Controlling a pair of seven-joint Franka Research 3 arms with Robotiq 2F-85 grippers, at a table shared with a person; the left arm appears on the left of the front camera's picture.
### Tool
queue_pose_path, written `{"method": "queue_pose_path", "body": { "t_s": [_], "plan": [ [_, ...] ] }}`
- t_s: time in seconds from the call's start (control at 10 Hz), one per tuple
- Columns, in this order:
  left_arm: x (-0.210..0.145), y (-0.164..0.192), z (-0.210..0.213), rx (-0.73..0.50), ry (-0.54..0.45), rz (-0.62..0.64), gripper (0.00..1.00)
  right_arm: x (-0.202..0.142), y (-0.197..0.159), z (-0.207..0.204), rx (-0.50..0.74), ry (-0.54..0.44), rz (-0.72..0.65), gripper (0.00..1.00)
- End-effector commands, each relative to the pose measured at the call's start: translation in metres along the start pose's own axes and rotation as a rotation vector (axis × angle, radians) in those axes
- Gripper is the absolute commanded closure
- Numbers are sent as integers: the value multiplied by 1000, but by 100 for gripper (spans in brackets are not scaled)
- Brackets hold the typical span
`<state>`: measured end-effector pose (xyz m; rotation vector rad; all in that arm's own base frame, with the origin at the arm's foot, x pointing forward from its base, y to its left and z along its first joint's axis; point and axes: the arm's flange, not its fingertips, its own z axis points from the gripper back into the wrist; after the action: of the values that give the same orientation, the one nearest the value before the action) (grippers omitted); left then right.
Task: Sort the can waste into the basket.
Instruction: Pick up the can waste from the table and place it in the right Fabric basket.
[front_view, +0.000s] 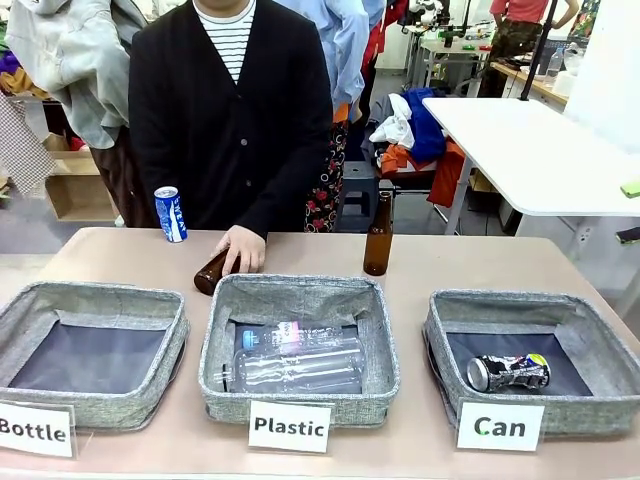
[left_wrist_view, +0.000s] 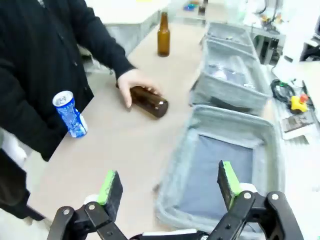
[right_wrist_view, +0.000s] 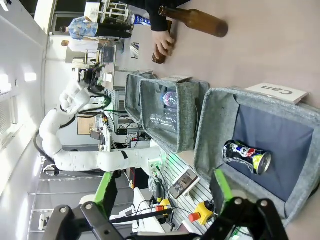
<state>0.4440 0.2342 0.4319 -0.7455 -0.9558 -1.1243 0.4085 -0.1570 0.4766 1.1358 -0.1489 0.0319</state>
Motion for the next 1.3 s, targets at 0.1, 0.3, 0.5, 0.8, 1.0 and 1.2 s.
{"method": "queue_pose_path", "body": {
  "t_s": [0.1, 0.3, 0.5, 0.8, 1.0, 1.2],
  "plan": [
    [-31, -47, 75, 75, -146, -54, 0, -1, 2, 3, -4, 11, 19, 0],
    [-50, -51, 101, 94, -237, -24, 0, -1, 2, 3, -4, 11, 19, 0],
    [-47, -46, 92, 84, -219, -21, 0, -1, 2, 3, -4, 11, 19, 0],
    [-12, 5, 41, 25, -140, 2, 0, -1, 2, 3, -4, 11, 19, 0],
    [6, 46, -10, -69, -53, 40, 0, -1, 2, 3, -4, 11, 19, 0],
    [9, 30, 35, -56, -85, 29, 0, -1, 2, 3, -4, 11, 19, 0]
  ]
}}
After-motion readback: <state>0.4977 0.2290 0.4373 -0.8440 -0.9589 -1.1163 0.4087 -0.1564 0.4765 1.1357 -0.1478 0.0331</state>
